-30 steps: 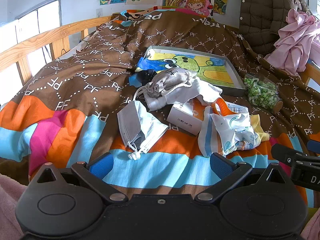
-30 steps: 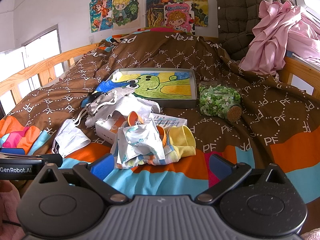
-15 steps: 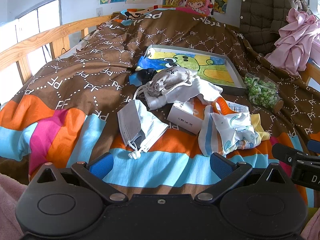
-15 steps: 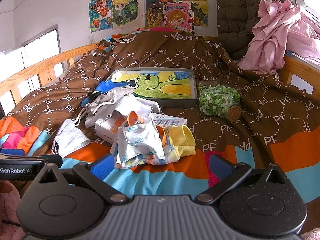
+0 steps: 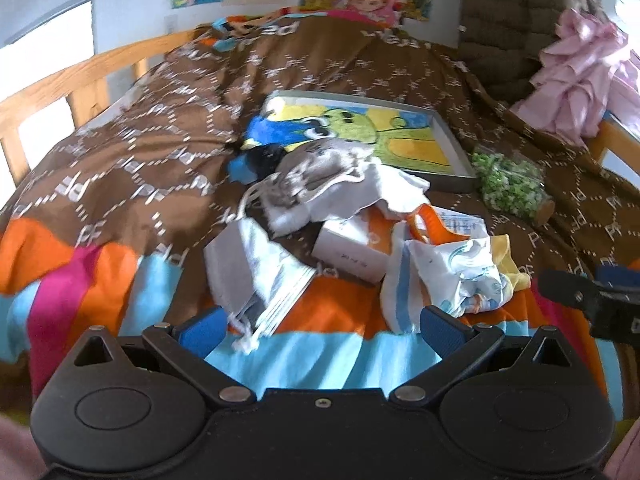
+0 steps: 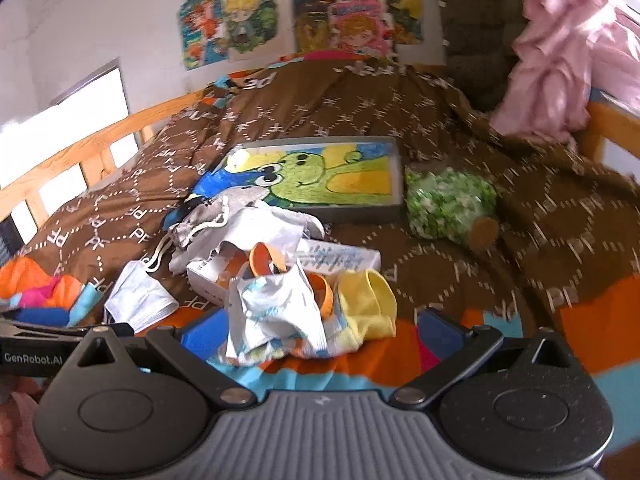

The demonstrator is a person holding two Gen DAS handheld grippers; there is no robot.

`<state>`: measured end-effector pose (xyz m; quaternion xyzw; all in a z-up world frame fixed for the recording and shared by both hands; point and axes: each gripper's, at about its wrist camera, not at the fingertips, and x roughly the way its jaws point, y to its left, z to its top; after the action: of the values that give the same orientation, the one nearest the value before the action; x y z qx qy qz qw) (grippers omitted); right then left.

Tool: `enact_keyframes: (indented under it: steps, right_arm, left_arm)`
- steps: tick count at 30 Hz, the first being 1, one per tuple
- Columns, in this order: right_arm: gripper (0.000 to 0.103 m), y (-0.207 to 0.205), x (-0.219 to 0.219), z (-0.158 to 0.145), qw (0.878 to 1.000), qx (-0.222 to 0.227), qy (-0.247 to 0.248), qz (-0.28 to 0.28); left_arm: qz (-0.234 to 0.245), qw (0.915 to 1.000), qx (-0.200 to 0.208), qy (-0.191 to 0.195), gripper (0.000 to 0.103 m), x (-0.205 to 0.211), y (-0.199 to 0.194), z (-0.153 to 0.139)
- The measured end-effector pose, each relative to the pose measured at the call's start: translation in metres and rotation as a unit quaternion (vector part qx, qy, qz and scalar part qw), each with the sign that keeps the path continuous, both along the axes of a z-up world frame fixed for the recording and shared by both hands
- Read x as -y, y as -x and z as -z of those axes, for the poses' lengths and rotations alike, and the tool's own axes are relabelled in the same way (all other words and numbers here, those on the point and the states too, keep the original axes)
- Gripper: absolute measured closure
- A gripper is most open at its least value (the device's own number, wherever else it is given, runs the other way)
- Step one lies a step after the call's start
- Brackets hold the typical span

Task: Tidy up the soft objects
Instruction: 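Grasp the blue-striped white sock with the left gripper while the right gripper grasps white tissue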

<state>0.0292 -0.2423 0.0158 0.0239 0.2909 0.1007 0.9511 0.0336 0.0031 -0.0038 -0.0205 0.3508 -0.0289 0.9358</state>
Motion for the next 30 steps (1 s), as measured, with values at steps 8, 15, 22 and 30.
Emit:
enact_keyframes:
  steps: [8,15,22,30]
  right_arm:
    - [0.000,-0.039,-0.009,0.008,0.989,0.029,0.080,-0.123]
    - [0.006,-0.068,0.001,0.020,0.987,0.008,0.046,-0.151]
    - [0.016,-0.080,0.010,0.031,0.984,-0.052,0.000,-0.171]
    - [0.028,-0.090,0.015,0.039,0.979,-0.098,-0.050,-0.173]
  left_arm:
    - [0.091,0.9951,0.000,0.038,0.001,0.016,-0.030,0.018]
    - [0.157,0.9864,-0.026,0.042,0.002,0.036,-0.051,0.038]
    - [0.169,0.9827,-0.068,0.035,0.008,0.042,-0.066,0.057]
    - [0.186,0.9794,-0.079,0.007,0.014,0.051,-0.082,0.075]
